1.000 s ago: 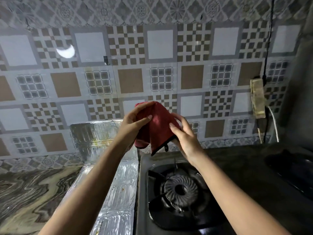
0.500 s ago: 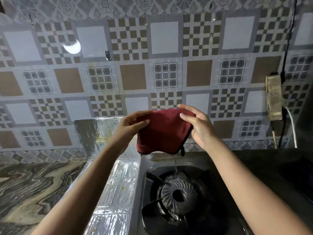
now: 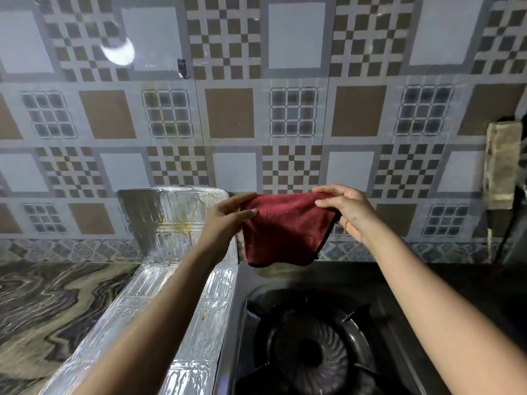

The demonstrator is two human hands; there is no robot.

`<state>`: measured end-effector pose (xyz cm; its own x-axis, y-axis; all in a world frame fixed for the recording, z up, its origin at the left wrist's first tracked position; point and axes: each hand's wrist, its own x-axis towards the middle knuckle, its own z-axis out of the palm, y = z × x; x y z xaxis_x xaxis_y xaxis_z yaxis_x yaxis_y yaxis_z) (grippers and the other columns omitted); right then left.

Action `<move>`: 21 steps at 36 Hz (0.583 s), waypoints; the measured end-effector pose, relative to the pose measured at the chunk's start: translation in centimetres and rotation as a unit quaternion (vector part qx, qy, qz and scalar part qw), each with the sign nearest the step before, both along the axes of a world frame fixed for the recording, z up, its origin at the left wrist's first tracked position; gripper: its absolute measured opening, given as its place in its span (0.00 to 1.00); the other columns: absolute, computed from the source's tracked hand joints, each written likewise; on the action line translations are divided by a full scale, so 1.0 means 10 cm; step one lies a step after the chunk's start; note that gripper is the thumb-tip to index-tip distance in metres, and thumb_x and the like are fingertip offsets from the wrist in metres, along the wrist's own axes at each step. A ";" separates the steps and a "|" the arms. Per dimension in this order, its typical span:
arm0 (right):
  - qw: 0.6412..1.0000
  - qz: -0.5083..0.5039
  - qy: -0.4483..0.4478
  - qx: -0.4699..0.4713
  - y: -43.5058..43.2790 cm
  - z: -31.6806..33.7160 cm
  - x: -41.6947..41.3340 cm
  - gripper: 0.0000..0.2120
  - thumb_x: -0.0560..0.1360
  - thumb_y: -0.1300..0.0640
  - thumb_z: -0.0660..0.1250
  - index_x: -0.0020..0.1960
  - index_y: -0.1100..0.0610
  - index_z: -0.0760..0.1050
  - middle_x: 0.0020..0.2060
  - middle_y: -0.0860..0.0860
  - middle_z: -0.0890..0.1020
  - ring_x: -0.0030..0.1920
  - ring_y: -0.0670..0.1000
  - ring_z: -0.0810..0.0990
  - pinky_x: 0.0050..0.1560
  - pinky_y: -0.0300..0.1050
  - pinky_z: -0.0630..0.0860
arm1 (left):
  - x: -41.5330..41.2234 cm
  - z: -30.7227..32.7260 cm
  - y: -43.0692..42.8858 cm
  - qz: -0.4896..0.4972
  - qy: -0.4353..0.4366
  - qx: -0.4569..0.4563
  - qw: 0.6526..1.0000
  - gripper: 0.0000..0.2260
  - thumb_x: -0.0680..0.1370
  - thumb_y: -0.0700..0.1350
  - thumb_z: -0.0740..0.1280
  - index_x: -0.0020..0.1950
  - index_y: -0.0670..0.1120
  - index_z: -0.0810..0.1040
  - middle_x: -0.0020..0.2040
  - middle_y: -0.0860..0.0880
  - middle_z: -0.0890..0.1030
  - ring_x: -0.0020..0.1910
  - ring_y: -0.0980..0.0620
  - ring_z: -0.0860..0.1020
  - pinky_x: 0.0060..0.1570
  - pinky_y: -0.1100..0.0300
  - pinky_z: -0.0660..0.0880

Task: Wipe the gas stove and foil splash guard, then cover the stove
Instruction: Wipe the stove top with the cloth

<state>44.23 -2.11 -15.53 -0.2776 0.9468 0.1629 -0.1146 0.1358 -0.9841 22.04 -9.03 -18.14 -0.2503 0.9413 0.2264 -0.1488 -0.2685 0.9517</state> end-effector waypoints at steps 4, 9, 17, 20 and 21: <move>0.998 -0.018 -0.058 -0.016 0.12 -0.08 0.00 0.10 0.69 0.71 0.68 0.47 0.59 0.80 0.42 0.55 0.81 0.42 0.51 0.80 0.46 0.43 0.77 | -0.02 -0.08 0.13 0.050 0.014 0.019 0.998 0.15 0.70 0.29 0.68 0.47 0.48 0.82 0.42 0.52 0.84 0.40 0.57 0.81 0.41 0.68 0.77; 0.994 -0.030 -0.105 -0.001 0.27 -0.20 -0.03 0.13 0.69 0.68 0.70 0.52 0.59 0.80 0.48 0.56 0.83 0.46 0.52 0.82 0.48 0.43 0.78 | -0.07 -0.18 0.25 0.057 0.027 0.020 0.998 0.11 0.71 0.29 0.68 0.47 0.44 0.81 0.35 0.54 0.84 0.37 0.58 0.81 0.43 0.67 0.79; 0.979 -0.084 -0.164 0.089 0.50 -0.34 -0.17 0.15 0.71 0.64 0.71 0.57 0.55 0.78 0.54 0.55 0.82 0.56 0.53 0.80 0.63 0.51 0.74 | -0.13 -0.21 0.41 0.085 0.038 0.028 0.995 0.13 0.72 0.33 0.68 0.56 0.40 0.79 0.36 0.55 0.85 0.39 0.60 0.81 0.47 0.69 0.77; 0.973 -0.087 -0.185 0.110 0.46 -0.46 -0.18 0.14 0.71 0.63 0.71 0.54 0.52 0.78 0.53 0.54 0.82 0.56 0.53 0.80 0.62 0.51 0.74 | -0.15 -0.28 0.38 0.085 0.059 0.025 0.994 0.13 0.73 0.32 0.68 0.56 0.40 0.79 0.37 0.55 0.85 0.40 0.60 0.81 0.48 0.70 0.77; 0.971 -0.080 -0.199 0.110 0.43 -0.52 -0.17 0.13 0.71 0.64 0.71 0.53 0.52 0.79 0.53 0.54 0.82 0.56 0.53 0.80 0.62 0.51 0.74 | -0.15 -0.34 0.35 0.082 0.066 0.019 0.994 0.13 0.73 0.32 0.68 0.56 0.40 0.79 0.37 0.56 0.85 0.41 0.61 0.81 0.48 0.70 0.76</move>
<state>42.51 2.14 -20.70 -0.2114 0.9376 0.2759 0.3085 0.3319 -0.8914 20.55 -5.53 -21.53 -0.3644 0.8808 0.3022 0.0258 -0.3148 0.9488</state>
